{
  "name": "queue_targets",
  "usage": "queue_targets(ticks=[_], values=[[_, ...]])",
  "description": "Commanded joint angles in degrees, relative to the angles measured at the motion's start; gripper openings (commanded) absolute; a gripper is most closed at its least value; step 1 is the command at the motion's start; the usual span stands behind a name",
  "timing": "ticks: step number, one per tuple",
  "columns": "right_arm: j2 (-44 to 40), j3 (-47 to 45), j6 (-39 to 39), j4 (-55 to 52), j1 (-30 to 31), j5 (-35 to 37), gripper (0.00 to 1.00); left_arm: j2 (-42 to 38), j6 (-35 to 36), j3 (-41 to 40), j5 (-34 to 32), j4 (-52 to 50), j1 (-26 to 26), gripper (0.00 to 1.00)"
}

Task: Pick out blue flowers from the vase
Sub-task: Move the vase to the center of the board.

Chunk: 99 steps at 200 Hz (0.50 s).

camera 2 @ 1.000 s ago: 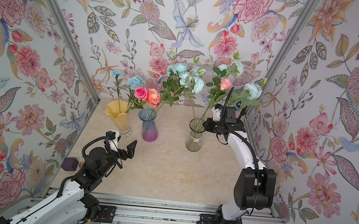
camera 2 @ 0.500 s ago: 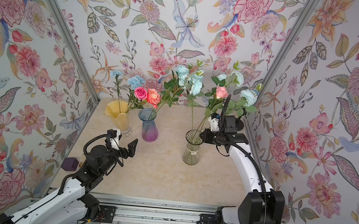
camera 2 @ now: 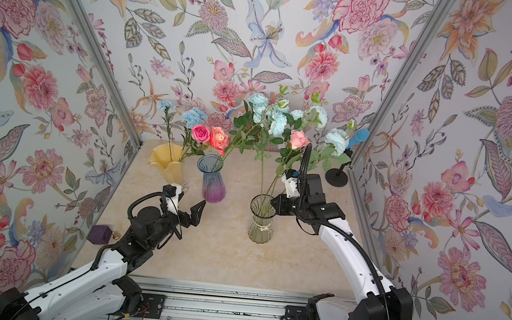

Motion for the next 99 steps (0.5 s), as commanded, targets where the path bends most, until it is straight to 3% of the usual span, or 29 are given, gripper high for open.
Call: queue_targets(ticks=[1, 54, 83, 99], values=[[-3.19, -1.23, 1.75, 3.25, 1.78, 0.74, 0.00, 3.56, 1.02, 3.50, -2.11, 5.01, -3.18, 1.00], [-5.00, -2.56, 2.39, 2.06, 2.85, -2.23, 0.00, 10.85, 2.69, 6.90, -4.24, 9.32, -8.14, 1.00], [-3.57, -2.79, 1.82, 1.80, 4.01, -1.66, 0.06, 12.81, 2.99, 8.47, -4.31, 10.59, -9.46, 1.00], [-3.57, -2.88, 1.63, 1.82, 4.55, -0.53, 0.17, 13.39, 3.38, 9.22, -4.57, 10.87, -10.11, 1.00]])
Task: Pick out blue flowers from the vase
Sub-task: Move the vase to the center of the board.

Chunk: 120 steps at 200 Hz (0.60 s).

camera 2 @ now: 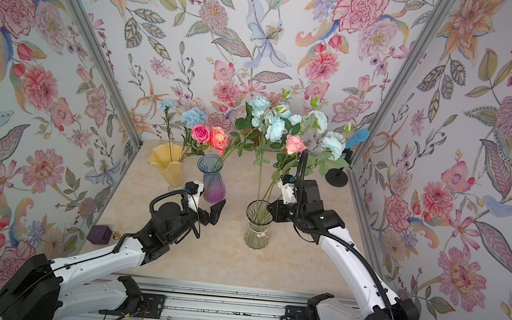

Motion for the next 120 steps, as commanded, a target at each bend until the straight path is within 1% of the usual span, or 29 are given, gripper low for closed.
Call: queue_targets(ticks=[1, 19, 40, 64, 87, 120], values=[[0.07, 0.09, 0.21, 1.40, 1.23, -0.88, 0.18, 0.86, 1.55, 2.64, -1.50, 2.91, -1.37, 1.00], [-0.76, 0.25, 0.08, 1.42, 2.03, 0.66, 0.35, 1.42, 1.93, 3.42, -1.40, 3.34, -2.01, 1.00], [-2.26, 0.66, 0.02, 1.21, 2.18, 1.63, 0.44, 2.36, 2.39, 4.68, -1.09, 3.48, -2.61, 1.00], [-4.70, 0.54, -0.50, 0.88, 2.08, 3.96, 0.49, 3.36, 3.05, 6.34, -0.85, 3.79, -3.49, 0.99], [-7.47, -0.73, -1.28, 0.84, 2.12, 6.23, 0.51, 4.61, 3.75, 7.92, -0.60, 3.71, -4.34, 1.00], [-11.15, -1.71, -1.99, 0.83, 2.12, 6.95, 0.54, 6.13, 4.45, 9.46, -0.73, 3.77, -5.46, 1.00]])
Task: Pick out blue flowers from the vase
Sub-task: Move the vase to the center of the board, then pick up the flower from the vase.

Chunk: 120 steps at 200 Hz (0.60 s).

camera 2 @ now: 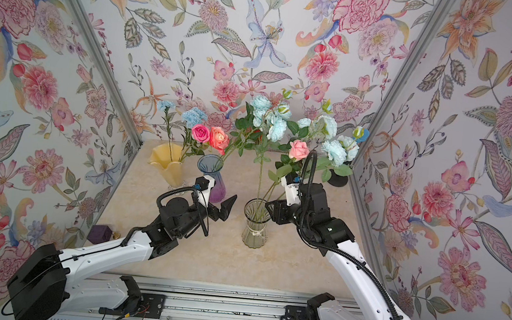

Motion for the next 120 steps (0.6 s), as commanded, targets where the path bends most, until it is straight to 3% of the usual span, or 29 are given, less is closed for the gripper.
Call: queue_targets(ticks=[1, 74, 120], values=[[-2.59, -1.14, -1.09, 0.28, 0.16, 1.72, 0.54, 1.04, 1.59, 2.37, -0.57, 1.41, -1.32, 1.00], [-9.51, -2.46, -1.22, 0.30, -0.14, 4.66, 0.57, 4.80, 0.87, 4.57, 1.77, 1.85, -2.23, 0.98], [-13.33, -3.35, -1.43, 0.25, -0.13, 2.00, 0.58, 7.83, 2.18, 8.07, 1.49, 0.26, -3.86, 0.97]])
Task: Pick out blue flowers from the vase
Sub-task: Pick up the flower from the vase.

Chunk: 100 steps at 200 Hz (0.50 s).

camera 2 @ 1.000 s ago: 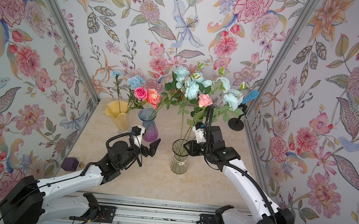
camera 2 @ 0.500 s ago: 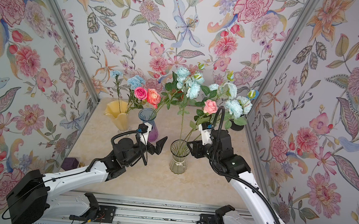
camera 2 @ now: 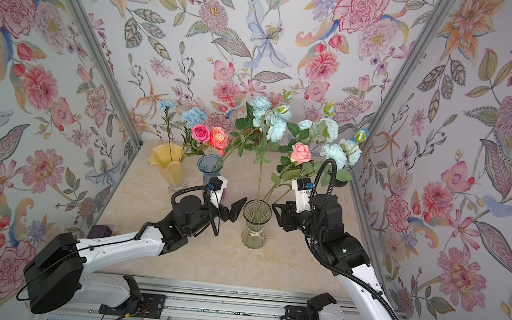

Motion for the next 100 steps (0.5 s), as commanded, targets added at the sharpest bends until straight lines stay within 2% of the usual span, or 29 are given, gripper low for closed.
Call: queue_targets(ticks=[1, 35, 60, 100], values=[[-2.98, -1.02, -0.78, 0.35, -0.09, -1.37, 0.58, 0.81, 1.46, 3.19, 0.74, 0.22, -1.09, 0.97], [-8.35, -1.59, -1.32, -0.45, -0.13, -1.32, 0.57, 1.19, 2.68, 6.33, -0.70, -0.11, -1.03, 0.92], [-11.74, -2.17, -1.32, -0.47, -0.09, -2.18, 0.54, 3.73, 3.83, 12.49, -0.13, -2.64, -0.85, 0.86], [-13.89, -1.88, -1.49, -0.74, 0.19, -6.82, 0.50, 10.49, 1.49, 23.74, 5.78, -6.54, 1.92, 0.78]])
